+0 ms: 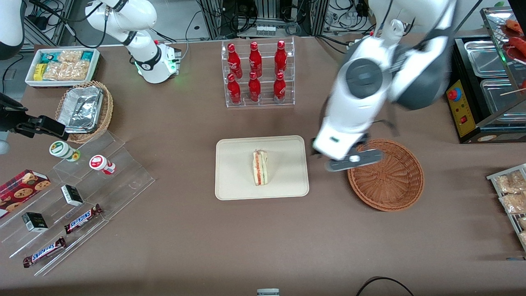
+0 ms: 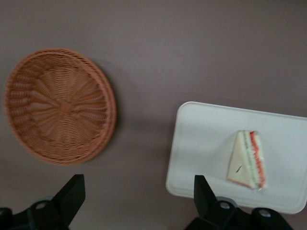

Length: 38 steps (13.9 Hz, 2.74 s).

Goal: Place sandwich from basket to tray

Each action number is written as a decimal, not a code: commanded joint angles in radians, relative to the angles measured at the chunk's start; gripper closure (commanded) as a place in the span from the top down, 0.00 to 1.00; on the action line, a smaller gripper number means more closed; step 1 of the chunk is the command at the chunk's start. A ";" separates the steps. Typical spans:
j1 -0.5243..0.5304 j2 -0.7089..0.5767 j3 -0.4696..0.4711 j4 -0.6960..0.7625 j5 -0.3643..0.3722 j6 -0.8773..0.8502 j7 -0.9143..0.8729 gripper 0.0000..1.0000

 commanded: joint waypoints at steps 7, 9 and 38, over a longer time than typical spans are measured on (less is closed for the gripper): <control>0.276 -0.259 -0.008 -0.156 -0.021 -0.127 0.373 1.00; 0.300 -0.288 -0.008 -0.161 -0.020 -0.165 0.425 1.00; 0.474 -0.331 -0.039 -0.147 -0.052 -0.181 0.591 1.00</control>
